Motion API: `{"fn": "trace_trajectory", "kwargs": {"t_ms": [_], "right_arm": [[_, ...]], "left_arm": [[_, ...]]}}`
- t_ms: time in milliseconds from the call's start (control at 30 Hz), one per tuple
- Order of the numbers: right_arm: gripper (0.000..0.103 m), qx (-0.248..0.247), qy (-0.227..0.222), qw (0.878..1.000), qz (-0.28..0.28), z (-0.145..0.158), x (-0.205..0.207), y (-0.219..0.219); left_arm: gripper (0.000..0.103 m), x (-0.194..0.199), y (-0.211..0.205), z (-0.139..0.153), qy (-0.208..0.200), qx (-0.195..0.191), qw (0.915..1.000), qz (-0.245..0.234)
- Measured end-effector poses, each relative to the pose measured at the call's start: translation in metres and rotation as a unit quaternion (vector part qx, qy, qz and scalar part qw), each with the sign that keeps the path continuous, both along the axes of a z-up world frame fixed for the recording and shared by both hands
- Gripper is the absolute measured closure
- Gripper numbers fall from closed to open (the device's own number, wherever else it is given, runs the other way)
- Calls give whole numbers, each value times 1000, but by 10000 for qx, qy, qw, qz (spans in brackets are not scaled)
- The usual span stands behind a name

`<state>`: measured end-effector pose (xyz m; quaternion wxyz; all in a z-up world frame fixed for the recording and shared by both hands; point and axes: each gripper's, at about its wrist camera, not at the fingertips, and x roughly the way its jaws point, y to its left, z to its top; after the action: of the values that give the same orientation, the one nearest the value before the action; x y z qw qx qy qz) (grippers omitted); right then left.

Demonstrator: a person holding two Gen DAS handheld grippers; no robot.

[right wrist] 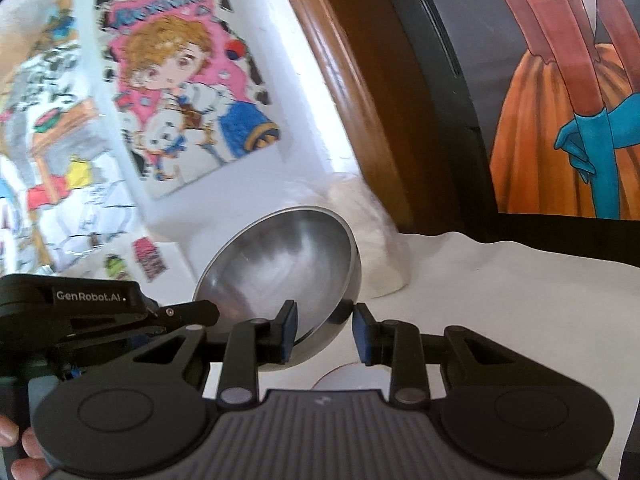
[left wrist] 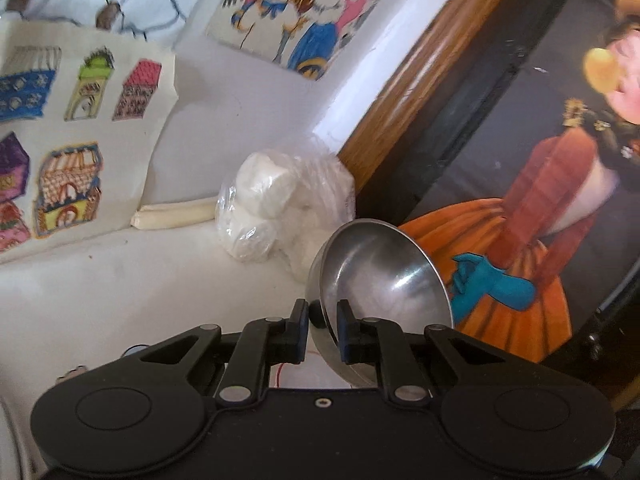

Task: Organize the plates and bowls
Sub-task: 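Lift the steel bowl off the table with both grippers, then carry the steel bowl with both grippers toward the stacked steel plates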

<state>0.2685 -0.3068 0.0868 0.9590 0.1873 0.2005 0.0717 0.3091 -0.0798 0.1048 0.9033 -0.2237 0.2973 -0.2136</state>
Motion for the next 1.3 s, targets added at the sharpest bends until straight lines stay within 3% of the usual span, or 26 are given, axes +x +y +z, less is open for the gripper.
{"fn": "trace_trajectory", "kwargs": {"t_ms": [167, 500, 833, 1100, 1300], "right_arm": [[69, 144, -89, 9998, 126, 1, -36, 8], [69, -28, -119, 9991, 412, -1, -96, 38], [69, -17, 423, 9961, 774, -34, -139, 69], [69, -51, 702, 9929, 962, -48, -151, 88], [69, 201, 925, 9909, 954, -60, -159, 91]], "left_arm": [[88, -36, 21, -1, -105, -7, 9999, -83], [87, -100, 64, -21, -139, -41, 9998, -96], [88, -141, 107, -62, 350, -56, 9994, -22], [88, -153, 124, -78, 605, 145, 9980, 90], [88, -163, 128, -87, 660, 260, 9974, 136]]}}
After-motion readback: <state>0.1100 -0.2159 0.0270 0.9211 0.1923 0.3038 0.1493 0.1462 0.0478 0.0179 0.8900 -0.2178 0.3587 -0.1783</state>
